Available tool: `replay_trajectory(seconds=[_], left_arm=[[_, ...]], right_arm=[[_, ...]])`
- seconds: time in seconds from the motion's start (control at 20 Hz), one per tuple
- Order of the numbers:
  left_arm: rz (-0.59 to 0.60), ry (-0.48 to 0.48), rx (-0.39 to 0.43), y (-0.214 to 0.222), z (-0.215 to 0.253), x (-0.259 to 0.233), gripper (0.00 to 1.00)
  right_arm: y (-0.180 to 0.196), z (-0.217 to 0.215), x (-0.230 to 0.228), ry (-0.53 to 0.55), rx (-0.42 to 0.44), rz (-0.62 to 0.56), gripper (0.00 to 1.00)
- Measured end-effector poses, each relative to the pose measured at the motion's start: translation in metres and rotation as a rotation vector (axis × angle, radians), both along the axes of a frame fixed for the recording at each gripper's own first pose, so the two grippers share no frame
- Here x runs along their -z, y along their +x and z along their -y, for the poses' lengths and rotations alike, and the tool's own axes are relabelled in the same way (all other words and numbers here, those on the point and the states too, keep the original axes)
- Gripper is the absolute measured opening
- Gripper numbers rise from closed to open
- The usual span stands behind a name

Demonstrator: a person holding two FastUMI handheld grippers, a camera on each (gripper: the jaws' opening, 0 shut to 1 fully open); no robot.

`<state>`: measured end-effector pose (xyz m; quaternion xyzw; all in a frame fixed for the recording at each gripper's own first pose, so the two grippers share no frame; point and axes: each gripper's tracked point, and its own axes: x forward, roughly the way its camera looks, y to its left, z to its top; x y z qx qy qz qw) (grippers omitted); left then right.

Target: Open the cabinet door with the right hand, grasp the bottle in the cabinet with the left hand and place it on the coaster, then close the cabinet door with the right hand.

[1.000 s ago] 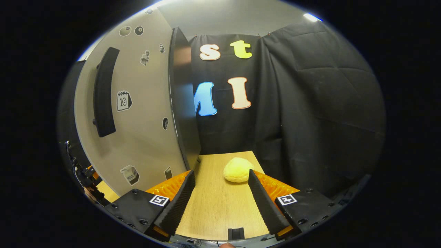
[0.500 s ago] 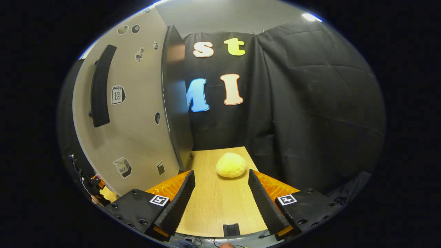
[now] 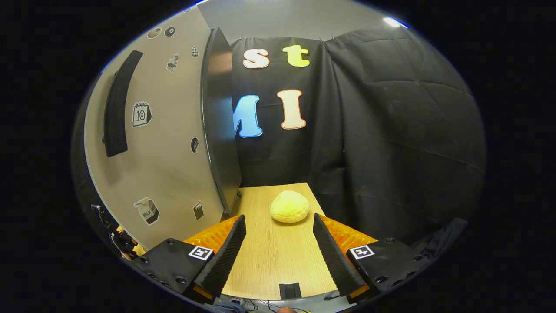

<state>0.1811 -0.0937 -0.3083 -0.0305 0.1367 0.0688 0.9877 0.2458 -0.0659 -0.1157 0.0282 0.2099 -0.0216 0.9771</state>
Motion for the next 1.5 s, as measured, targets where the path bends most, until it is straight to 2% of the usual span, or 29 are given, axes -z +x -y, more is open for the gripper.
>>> replay_trajectory(seconds=[0.05, 0.25, 0.3, 0.45, 0.65, 0.8, 0.85, 0.9, 1.05, 1.25, 1.3, 1.5], left_arm=[[-0.007, 0.007, 0.004, -0.002, 0.002, 0.004, 0.72], [-0.010, 0.015, -0.003, -0.007, 0.005, 0.008, 0.72], [-0.017, 0.015, -0.008, -0.009, 0.005, 0.008, 0.76], [-0.038, 0.026, -0.003, -0.014, 0.010, 0.005, 0.76], [-0.062, 0.052, 0.019, -0.017, 0.016, -0.007, 0.82], [-0.058, 0.056, 0.019, -0.019, 0.016, -0.024, 0.83], [-0.052, 0.061, 0.015, -0.021, 0.015, -0.032, 0.83], [-0.049, 0.070, 0.009, -0.023, 0.013, -0.041, 0.83], [-0.035, 0.093, -0.017, -0.031, 0.004, -0.074, 0.82], [0.022, 0.106, -0.055, -0.051, -0.009, -0.149, 0.82], [0.034, 0.105, -0.058, -0.055, -0.011, -0.168, 0.85], [0.097, 0.068, -0.042, -0.062, -0.009, -0.241, 0.82]], right_arm=[[0.000, -0.001, 0.002, -0.004, -0.002, -0.002, 0.98], [0.001, -0.002, 0.002, -0.010, -0.010, -0.008, 0.98], [0.001, -0.001, 0.001, -0.011, -0.012, -0.007, 0.98], [0.002, 0.001, -0.005, -0.018, -0.012, 0.012, 0.98], [0.003, -0.002, -0.011, 0.017, -0.024, 0.023, 0.98], [0.005, -0.003, -0.021, 0.035, -0.036, 0.049, 0.98], [0.004, -0.004, -0.024, 0.046, -0.041, 0.058, 0.93], [0.004, -0.005, -0.028, 0.057, -0.046, 0.065, 0.98], [0.005, -0.008, -0.042, 0.088, -0.073, 0.093, 0.98], [0.013, -0.012, -0.066, 0.119, -0.125, 0.140, 0.98], [0.015, -0.013, -0.072, 0.121, -0.137, 0.154, 0.98], [0.025, -0.023, -0.094, 0.130, -0.172, 0.198, 0.98]])
